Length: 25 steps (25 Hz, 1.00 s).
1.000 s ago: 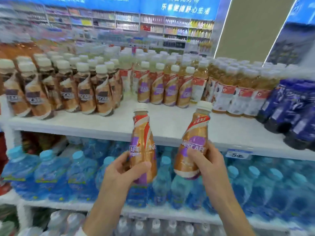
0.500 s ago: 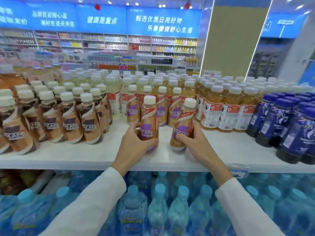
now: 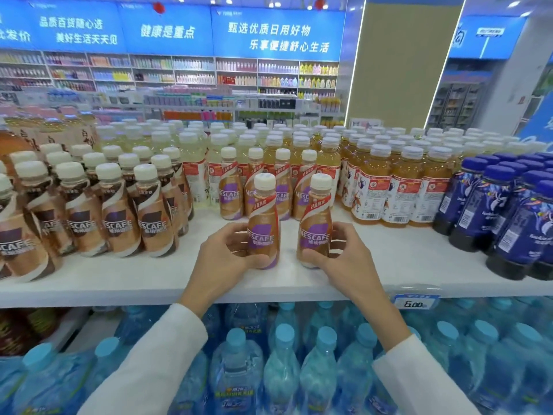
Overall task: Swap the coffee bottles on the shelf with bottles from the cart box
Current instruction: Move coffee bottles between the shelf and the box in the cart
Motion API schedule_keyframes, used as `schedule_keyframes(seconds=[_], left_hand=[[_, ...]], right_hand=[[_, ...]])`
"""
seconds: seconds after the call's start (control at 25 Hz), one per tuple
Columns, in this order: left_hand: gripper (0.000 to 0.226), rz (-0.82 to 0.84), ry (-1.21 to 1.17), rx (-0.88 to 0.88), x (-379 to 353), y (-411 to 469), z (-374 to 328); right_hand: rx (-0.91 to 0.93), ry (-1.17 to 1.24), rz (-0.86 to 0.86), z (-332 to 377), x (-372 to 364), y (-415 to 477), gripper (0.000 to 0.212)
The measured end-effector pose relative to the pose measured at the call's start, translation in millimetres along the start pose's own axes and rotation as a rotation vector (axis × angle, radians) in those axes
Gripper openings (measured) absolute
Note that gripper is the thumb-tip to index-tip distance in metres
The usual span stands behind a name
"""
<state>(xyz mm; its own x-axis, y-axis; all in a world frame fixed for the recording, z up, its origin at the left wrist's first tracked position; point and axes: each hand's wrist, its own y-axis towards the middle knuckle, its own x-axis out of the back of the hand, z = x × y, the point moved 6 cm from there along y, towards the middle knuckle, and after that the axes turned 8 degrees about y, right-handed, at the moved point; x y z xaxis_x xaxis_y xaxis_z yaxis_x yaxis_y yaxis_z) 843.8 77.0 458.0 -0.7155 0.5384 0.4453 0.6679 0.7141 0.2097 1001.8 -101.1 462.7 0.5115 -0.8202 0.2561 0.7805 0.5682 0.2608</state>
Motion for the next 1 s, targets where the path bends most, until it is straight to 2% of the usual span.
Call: schedule_keyframes(seconds=[0.08, 0.2, 0.28, 0.36, 0.48, 0.72, 0.88, 1.0], left_hand=[[0.07, -0.059, 0.064, 0.0, -4, -3, -7], [0.068, -0.093, 0.064, -0.001, -12, -6, -10], [0.068, -0.098, 0.07, -0.003, -13, -7, -12], [0.069, -0.106, 0.078, 0.001, -13, -7, -12], [0.069, -0.13, 0.06, 0.014, -9, -6, -7], [0.066, -0.177, 0.029, 0.042, 3, -6, 5], [0.067, -0.173, 0.014, 0.049, 1, -3, 8], [0.067, -0.178, 0.018, 0.047, 1, -3, 9]], right_hand=[[0.007, 0.03, 0.078, 1, -3, -1, 0.059], [0.025, 0.044, 0.12, 2, -6, -6, 0.065], [0.029, 0.064, 0.046, 2, -6, -13, 0.067], [0.032, 0.053, -0.021, 2, -5, -13, 0.061], [0.003, 0.014, -0.043, 2, -1, 10, 0.056], [-0.011, -0.051, -0.152, -18, 14, 96, 0.067], [0.005, -0.084, -0.189, -28, 12, 122, 0.065], [0.022, -0.111, -0.184, -33, 10, 129, 0.072]])
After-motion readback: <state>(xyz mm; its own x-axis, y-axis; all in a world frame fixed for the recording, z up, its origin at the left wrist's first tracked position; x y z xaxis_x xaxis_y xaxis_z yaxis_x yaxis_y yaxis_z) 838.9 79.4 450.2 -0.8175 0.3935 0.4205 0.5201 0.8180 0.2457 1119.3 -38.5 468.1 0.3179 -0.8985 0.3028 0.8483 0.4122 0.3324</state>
